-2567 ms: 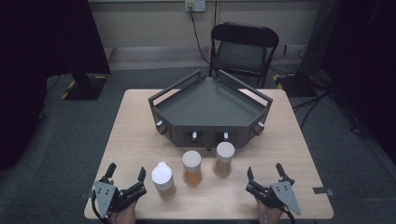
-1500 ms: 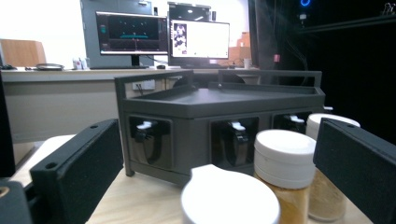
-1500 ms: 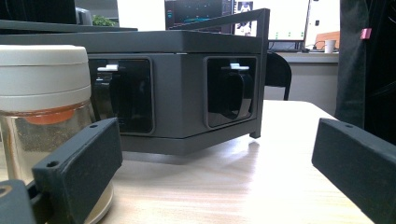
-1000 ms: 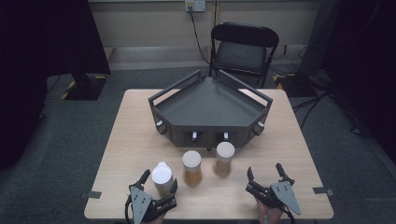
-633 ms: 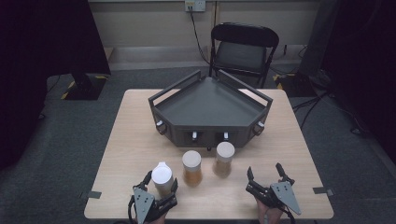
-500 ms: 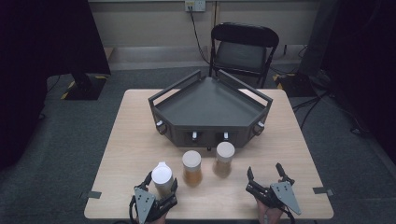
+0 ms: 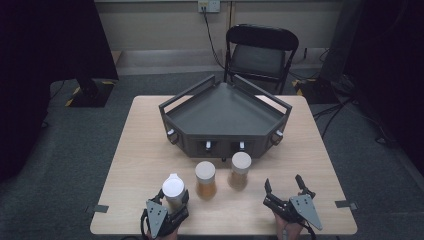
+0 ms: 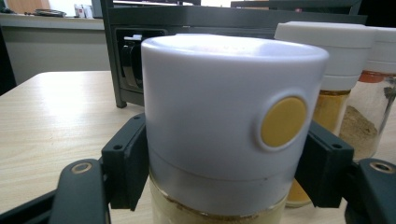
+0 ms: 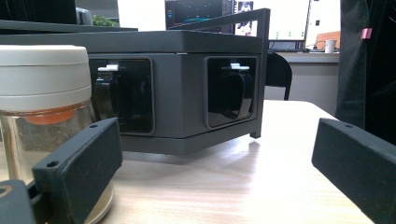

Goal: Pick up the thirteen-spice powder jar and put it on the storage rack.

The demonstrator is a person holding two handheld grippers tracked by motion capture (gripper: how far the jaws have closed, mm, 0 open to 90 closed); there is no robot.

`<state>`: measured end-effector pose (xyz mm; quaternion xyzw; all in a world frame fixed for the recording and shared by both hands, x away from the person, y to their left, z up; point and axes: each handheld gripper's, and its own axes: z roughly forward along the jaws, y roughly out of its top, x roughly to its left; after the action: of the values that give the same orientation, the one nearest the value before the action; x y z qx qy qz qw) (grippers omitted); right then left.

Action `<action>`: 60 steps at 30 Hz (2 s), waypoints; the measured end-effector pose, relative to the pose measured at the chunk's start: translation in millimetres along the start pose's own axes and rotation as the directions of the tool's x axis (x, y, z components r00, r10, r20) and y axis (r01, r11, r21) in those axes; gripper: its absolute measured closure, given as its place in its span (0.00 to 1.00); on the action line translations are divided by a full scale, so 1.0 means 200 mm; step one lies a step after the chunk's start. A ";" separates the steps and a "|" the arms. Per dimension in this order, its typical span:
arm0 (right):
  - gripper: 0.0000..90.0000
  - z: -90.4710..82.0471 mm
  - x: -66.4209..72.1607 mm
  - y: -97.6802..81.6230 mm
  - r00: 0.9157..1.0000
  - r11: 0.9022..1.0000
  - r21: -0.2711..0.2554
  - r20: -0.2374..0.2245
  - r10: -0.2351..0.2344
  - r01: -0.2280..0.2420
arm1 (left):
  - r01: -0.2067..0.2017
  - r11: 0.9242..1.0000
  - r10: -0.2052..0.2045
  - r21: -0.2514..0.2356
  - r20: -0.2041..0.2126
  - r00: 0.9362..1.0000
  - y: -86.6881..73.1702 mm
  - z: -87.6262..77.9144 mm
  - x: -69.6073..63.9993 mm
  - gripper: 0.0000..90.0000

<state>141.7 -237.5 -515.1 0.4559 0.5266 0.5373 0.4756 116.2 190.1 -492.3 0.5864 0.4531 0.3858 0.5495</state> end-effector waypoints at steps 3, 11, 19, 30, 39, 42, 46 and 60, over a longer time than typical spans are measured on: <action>0.01 0.00 0.00 0.00 1.000 1.000 0.000 0.000 0.000 0.000 | -0.004 1.000 0.004 0.001 -0.001 1.000 0.00 0.00 0.00 0.33; 0.01 0.00 0.00 0.00 1.000 1.000 0.000 0.000 0.000 0.000 | -0.024 1.000 0.024 -0.009 -0.003 1.000 -0.01 0.00 0.00 0.34; 0.01 0.00 0.00 0.00 1.000 1.000 0.001 0.000 0.001 -0.001 | -0.024 1.000 0.024 0.003 -0.001 1.000 0.01 0.00 0.00 0.34; 0.01 0.00 0.00 0.00 1.000 1.000 0.000 0.000 0.001 -0.001 | -0.033 0.999 0.033 0.005 0.014 0.999 0.02 0.00 0.01 0.34; 0.01 0.00 0.00 0.00 1.000 1.000 0.000 0.000 0.001 -0.001 | -0.027 1.000 0.026 0.004 0.015 1.000 0.04 0.00 0.03 0.34; 0.01 0.00 0.00 0.00 1.000 1.000 0.000 0.000 0.000 0.000 | -0.027 1.000 0.027 0.006 0.017 0.999 0.04 -0.01 0.03 0.34; 0.01 0.00 0.00 0.00 1.000 1.000 0.000 0.000 0.000 0.000 | -0.023 1.000 0.023 0.002 0.020 1.000 0.05 -0.01 0.04 0.34; 0.01 0.00 0.00 0.00 1.000 1.000 0.000 0.000 0.000 0.000 | -0.020 1.000 0.020 -0.007 0.036 0.999 0.07 -0.02 0.06 0.34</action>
<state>141.7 -237.5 -515.1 0.4560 0.5265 0.5374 0.4754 118.4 203.2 -477.8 0.5960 0.4359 0.3822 0.5556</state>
